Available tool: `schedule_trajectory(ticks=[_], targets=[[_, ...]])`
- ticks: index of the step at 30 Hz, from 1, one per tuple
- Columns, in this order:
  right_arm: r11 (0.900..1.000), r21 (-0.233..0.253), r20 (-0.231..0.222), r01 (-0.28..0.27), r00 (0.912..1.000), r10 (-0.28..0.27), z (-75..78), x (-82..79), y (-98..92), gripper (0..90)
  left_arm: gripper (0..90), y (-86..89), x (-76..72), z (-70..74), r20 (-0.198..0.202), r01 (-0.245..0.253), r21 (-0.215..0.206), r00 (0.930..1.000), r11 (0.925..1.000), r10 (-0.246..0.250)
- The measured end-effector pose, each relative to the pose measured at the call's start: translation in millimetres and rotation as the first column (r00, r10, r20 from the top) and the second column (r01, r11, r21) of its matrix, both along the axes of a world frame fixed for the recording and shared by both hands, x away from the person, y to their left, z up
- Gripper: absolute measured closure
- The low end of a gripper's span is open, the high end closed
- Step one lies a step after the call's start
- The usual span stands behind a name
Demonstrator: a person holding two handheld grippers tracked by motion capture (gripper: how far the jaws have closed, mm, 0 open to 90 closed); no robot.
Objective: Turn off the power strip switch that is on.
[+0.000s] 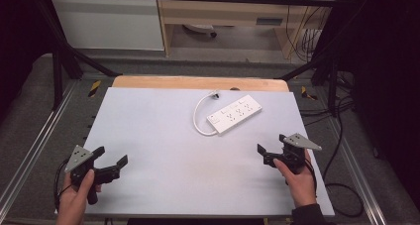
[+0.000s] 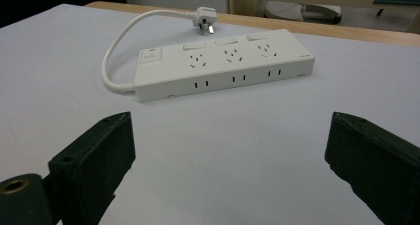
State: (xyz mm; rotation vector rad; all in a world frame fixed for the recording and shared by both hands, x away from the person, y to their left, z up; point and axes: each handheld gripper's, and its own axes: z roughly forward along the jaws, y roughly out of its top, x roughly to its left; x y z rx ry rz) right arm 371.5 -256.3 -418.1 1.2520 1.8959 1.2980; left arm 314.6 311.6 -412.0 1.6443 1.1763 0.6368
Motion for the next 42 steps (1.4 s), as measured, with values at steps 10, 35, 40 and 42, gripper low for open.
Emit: schedule_trajectory(ticks=[10,35,40,42], targets=[[0.999,0.012,0.007,-0.042,0.9991,0.042,11.1,-0.7,8.3,7.5,6.5,-1.5,-2.4,-0.1,0.003,0.004,0.012,1.0,0.9999,-0.004],[0.997,-0.018,0.009,-0.074,0.9972,0.074,59.2,34.8,31.9,7.5,6.3,-7.0,-2.9,-3.1,-0.007,0.017,0.064,0.9998,0.9978,-0.017],[0.996,-0.014,0.01,-0.085,0.9963,0.085,70.1,46.8,33.0,8.9,6.3,-6.4,-2.7,-3.2,-0.014,0.021,0.044,0.9997,0.9988,-0.021],[0.993,-0.021,0.009,-0.112,0.9936,0.112,77.4,54.8,34.9,12.5,6.3,-6.4,-2.6,-3.4,-0.015,0.019,0.043,0.9997,0.9989,-0.019]])
